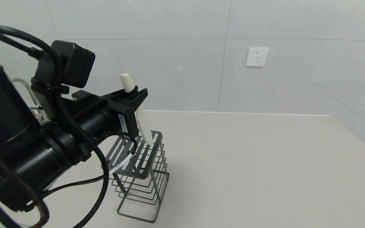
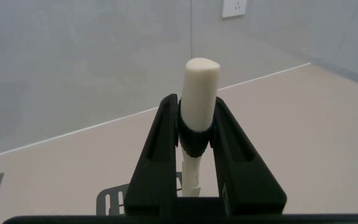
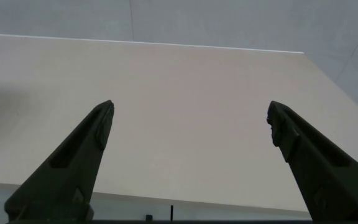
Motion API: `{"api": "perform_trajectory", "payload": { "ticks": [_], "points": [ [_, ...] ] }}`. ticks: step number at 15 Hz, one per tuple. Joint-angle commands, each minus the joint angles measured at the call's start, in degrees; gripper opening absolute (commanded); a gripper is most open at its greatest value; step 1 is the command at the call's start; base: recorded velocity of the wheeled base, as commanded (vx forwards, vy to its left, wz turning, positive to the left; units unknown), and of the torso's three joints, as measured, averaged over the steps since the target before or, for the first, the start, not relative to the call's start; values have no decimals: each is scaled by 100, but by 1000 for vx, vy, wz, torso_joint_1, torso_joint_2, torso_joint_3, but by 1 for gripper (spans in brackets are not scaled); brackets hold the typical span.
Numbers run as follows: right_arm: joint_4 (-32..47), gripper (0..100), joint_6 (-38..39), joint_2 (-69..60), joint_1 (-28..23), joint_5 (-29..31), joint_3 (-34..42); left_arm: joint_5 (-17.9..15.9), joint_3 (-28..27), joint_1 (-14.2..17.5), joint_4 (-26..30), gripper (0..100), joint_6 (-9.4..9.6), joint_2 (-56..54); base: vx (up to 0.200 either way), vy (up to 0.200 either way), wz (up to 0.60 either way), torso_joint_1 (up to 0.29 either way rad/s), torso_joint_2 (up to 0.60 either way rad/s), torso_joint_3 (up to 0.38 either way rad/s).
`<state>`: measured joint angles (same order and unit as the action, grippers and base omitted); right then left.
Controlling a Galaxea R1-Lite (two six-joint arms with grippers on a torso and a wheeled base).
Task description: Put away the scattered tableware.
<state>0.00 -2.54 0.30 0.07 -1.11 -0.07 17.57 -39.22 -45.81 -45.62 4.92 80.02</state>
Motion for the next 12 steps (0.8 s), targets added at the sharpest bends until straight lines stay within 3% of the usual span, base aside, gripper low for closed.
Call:
{"api": "perform_trajectory", "payload": {
  "ticks": [1, 12],
  "points": [
    [0, 100, -1, 13, 1, -3, -1, 1, -7, -7, 0, 0, 0, 66, 0, 0, 0, 0, 0, 0],
    [0, 100, -1, 13, 1, -3, -1, 1, 11, 11, 0, 0, 8, 102, 0, 0, 0, 0, 0, 0]
  ]
}}
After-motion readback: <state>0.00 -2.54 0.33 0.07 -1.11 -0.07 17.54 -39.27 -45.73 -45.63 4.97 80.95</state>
